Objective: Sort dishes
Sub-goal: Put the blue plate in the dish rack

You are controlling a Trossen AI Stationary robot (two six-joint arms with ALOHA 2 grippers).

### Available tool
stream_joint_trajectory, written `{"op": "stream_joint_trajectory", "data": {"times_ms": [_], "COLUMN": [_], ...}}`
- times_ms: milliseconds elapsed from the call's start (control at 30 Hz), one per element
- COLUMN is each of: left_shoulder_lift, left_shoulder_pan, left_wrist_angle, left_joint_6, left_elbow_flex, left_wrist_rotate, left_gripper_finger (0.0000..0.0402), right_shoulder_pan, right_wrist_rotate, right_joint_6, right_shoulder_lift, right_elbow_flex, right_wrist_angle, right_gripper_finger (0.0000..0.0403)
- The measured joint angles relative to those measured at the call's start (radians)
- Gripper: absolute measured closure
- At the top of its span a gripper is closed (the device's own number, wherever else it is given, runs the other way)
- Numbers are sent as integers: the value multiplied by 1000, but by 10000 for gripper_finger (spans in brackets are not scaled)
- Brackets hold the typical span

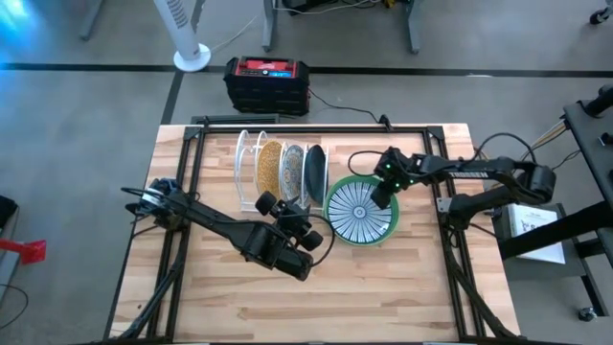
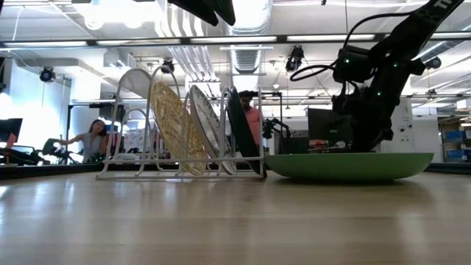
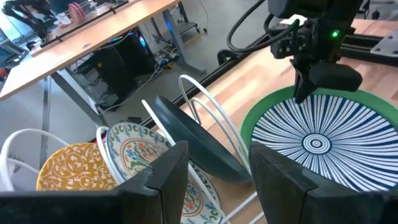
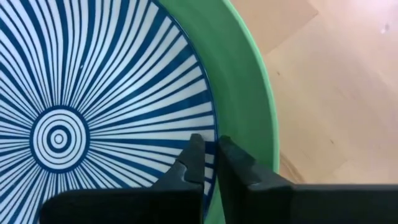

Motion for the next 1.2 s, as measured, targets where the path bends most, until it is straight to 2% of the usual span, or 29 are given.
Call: {"op": "stream_joint_trajectory", "data": {"times_ms": [433, 633, 700, 800, 867, 1033, 1200], "left_shoulder_lift": [0, 0, 0, 0, 4, 37, 122], "left_shoulder_pan": [0, 0, 0, 2, 1, 14, 60], "left_wrist_angle": [24, 82, 111, 163, 220, 389, 609], "left_joint_6": [0, 43, 84, 200, 272, 396, 543], "left_elbow_flex": [0, 0, 0, -10, -35, -64, -43], "left_wrist_rotate": [3, 21, 105, 336, 446, 492, 494], "left_gripper_finger": [243, 243, 243, 245, 247, 255, 321], "right_shoulder_pan": [2, 2, 2, 2, 2, 2, 4], "right_wrist_rotate": [24, 22, 18, 16, 13, 8, -29], "right_joint_6": [-23, -23, -12, 34, 40, 49, 52], "right_shoulder_lift": [-157, -185, -182, -172, -170, -172, -172], "right_elbow_flex": [-5, -5, -4, -5, -5, -5, -5], "right_wrist_angle": [-93, -98, -106, -118, -134, -158, -162], "right_gripper_finger": [400, 401, 401, 402, 402, 402, 402]}}
